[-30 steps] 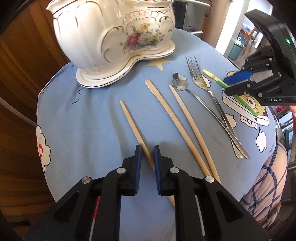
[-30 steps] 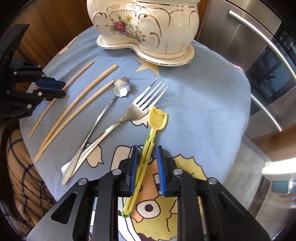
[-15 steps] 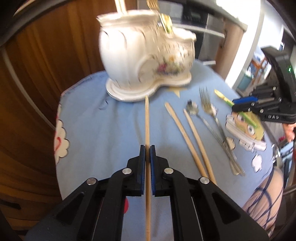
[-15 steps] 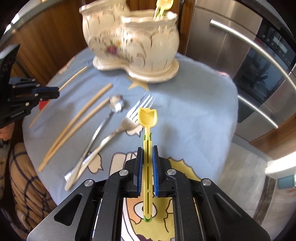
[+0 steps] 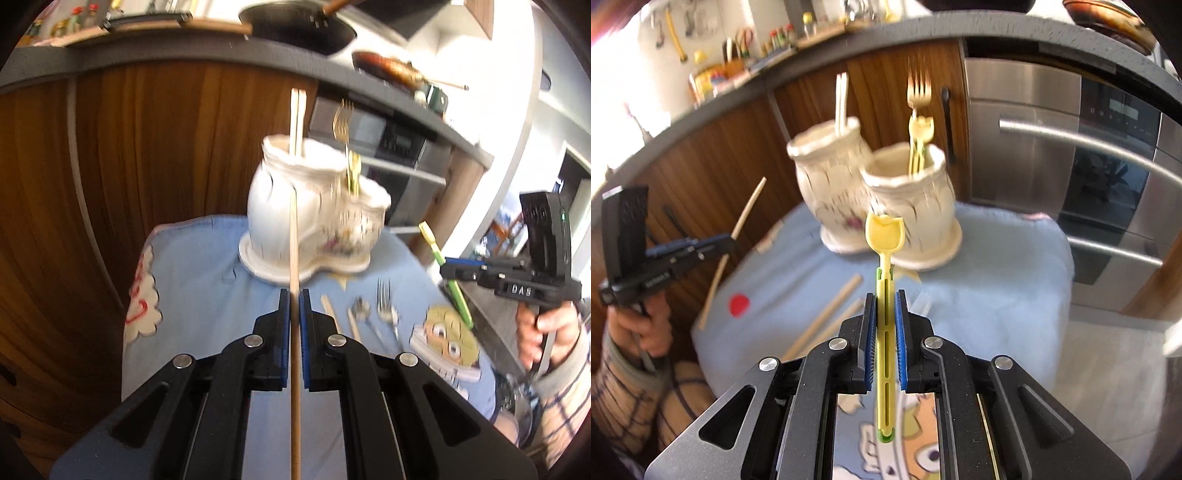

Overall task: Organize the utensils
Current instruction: 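Lift the chopstick and yellow fork and carry both over the porcelain holder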

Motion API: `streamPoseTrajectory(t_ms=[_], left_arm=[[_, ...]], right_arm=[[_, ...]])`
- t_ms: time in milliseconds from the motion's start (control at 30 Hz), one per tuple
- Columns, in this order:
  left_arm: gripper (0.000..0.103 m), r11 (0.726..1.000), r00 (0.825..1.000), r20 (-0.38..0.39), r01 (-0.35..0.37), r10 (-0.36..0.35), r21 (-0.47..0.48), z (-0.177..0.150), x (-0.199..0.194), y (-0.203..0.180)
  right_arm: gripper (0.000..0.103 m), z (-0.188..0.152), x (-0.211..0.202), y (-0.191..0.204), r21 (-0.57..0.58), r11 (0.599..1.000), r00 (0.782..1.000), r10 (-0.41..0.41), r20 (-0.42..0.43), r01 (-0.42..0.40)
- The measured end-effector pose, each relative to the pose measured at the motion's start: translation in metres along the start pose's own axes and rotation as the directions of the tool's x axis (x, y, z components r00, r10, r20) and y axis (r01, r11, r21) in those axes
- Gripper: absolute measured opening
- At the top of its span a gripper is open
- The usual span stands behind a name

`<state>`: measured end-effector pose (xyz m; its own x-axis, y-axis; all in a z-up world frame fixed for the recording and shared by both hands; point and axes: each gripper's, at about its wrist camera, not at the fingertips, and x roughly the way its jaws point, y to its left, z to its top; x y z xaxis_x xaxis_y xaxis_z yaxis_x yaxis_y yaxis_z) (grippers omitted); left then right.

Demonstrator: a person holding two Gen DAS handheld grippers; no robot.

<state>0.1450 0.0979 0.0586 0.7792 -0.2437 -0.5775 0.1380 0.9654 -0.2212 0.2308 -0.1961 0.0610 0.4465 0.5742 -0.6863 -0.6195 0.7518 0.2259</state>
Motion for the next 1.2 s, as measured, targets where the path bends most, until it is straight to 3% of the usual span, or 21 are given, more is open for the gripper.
streamPoseTrajectory(t_ms=[300,533,733,967,1200], left_arm=[[0.005,1.0,0.988,0.153,0.012,-0.009,-0.02,0.022,-0.008,-0.011],[0.005,1.0,0.966,0.257,0.005,0.002,-0.027,0.039,-0.003,-0.021],[0.005,0.998,0.929,0.369,0.0,0.024,-0.066,0.062,-0.004,-0.018],[0.005,0.999,0.883,0.468,-0.001,0.02,-0.041,0.087,0.0,-0.02],[0.005,1.0,0.841,0.54,-0.001,0.004,-0.007,0.108,0.012,-0.03]], right_arm=[[0.011,0.005,-0.005,0.001,0.092,0.99,0.979,0.085,0.185,-0.103],[0.011,0.008,0.004,-0.009,0.175,0.972,0.94,0.09,0.329,-0.154],[0.011,0.024,0.016,-0.012,0.21,0.964,0.901,0.057,0.431,-0.162],[0.011,0.05,0.019,-0.012,0.174,0.966,0.834,0.068,0.548,-0.193],[0.011,0.056,0.028,-0.018,0.159,0.975,0.827,0.042,0.561,-0.157]])
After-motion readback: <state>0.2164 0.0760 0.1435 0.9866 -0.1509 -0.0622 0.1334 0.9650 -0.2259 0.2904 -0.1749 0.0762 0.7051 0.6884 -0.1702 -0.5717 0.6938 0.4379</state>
